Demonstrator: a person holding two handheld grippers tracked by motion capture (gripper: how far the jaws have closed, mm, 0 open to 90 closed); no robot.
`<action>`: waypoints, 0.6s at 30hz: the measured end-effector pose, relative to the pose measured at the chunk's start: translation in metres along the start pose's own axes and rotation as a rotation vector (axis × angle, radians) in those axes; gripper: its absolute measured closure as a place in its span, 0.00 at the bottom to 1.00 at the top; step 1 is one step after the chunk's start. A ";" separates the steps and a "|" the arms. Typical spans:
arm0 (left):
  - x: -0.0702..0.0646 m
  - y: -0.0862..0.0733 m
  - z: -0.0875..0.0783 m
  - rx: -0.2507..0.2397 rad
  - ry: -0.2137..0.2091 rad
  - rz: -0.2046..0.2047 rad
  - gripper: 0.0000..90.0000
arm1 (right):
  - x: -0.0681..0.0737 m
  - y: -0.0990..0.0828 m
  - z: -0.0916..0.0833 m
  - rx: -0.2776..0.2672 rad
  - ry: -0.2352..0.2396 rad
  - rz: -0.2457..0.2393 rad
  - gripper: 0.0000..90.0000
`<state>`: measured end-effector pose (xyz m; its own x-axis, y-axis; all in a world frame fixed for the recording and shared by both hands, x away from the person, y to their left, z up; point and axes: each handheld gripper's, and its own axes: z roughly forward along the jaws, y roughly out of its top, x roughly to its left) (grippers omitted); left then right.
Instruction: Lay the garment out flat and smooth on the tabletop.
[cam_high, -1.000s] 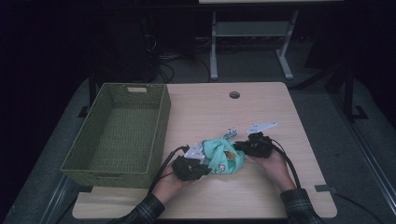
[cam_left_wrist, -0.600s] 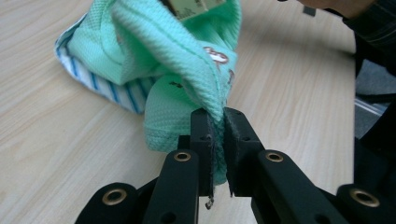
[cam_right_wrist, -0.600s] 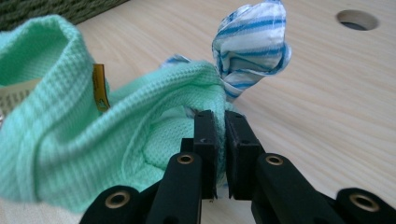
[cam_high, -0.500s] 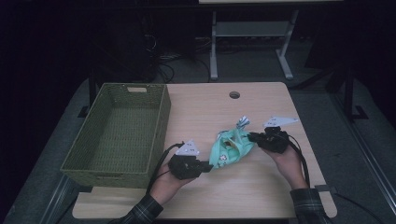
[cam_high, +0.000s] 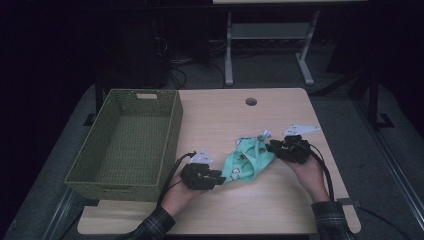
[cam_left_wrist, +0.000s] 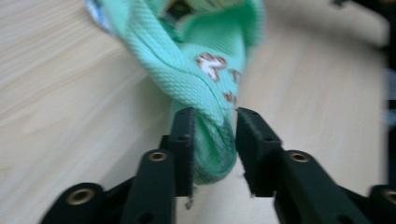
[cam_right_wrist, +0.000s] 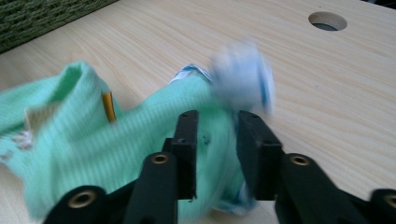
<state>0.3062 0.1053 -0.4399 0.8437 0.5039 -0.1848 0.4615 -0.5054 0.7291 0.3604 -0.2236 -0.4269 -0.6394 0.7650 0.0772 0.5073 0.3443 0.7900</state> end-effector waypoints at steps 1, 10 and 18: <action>0.002 0.000 0.001 0.006 0.010 -0.005 0.71 | 0.000 0.000 0.000 -0.001 0.000 0.001 0.73; -0.003 0.003 -0.001 -0.015 0.045 0.023 0.60 | 0.002 -0.001 -0.008 -0.021 0.012 0.009 0.72; -0.008 -0.001 0.017 0.051 0.033 0.049 0.51 | 0.008 -0.009 -0.014 0.001 0.020 0.006 0.72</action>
<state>0.3037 0.0896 -0.4500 0.8567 0.5000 -0.1271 0.4337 -0.5648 0.7021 0.3427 -0.2283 -0.4244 -0.6480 0.7558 0.0939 0.5114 0.3404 0.7891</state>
